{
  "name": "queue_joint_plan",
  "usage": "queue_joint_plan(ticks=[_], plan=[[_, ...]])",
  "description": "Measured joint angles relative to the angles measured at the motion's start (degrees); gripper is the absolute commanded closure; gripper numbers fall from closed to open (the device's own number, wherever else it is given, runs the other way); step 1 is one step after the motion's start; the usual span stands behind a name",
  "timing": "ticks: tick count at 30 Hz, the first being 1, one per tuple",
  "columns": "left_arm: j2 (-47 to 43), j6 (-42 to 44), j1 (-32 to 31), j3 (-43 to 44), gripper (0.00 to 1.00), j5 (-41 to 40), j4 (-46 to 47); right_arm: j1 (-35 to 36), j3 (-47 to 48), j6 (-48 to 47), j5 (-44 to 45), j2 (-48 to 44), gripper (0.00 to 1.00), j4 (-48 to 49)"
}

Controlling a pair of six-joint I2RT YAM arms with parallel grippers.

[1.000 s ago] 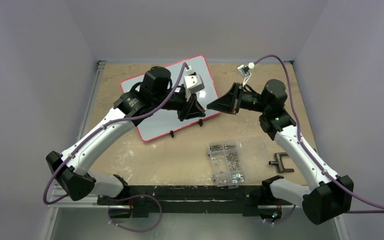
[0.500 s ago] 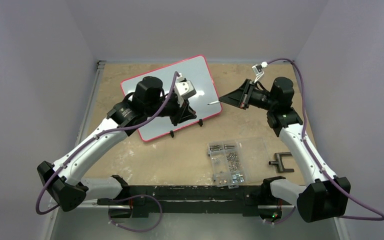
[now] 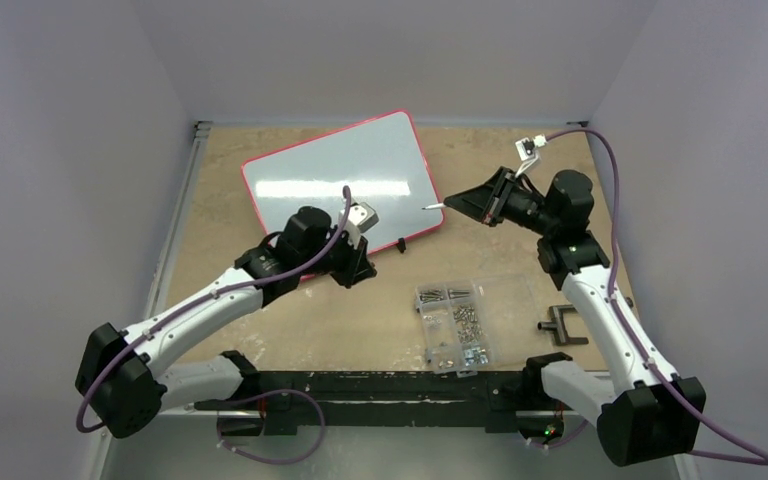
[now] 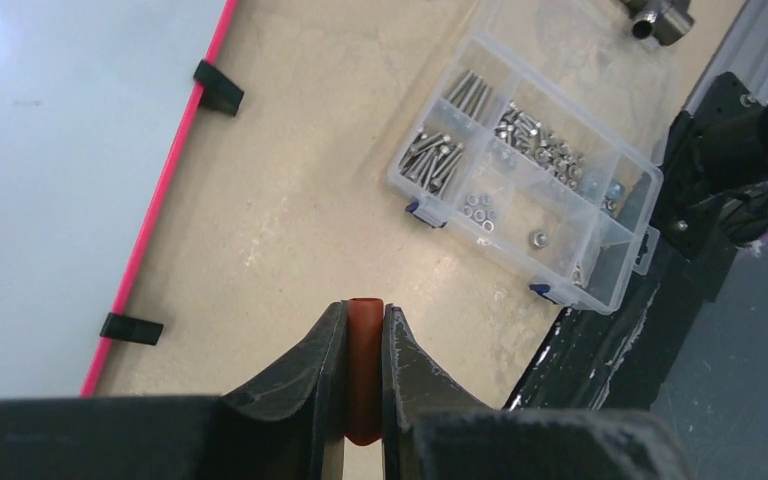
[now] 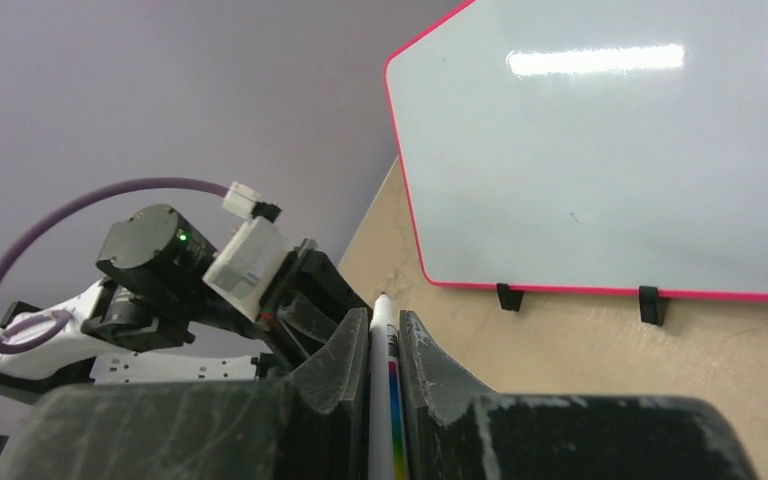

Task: Write a sentence on the whiteboard
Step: Place the pen cap at the center of the board.

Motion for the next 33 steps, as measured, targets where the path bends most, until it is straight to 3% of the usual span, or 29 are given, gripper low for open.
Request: queue_joint_plan(ticks=[8, 17, 33], plan=[[3.56, -7.58, -2.91, -8.13, 1.0, -8.31, 8.66, 0.0, -1.22, 0.04, 0.07, -0.28, 1.0, 3.19], [13.75, -13.42, -6.34, -10.64, 1.0, -14.82, 17.18, 0.0, -2.1, 0.31, 1.36, -0.28, 1.0, 4.0], [15.93, -16.04, -8.13, -12.79, 0.57, -18.86, 22.53, 0.0, -2.12, 0.24, 2.29, -1.05, 1.0, 3.34]])
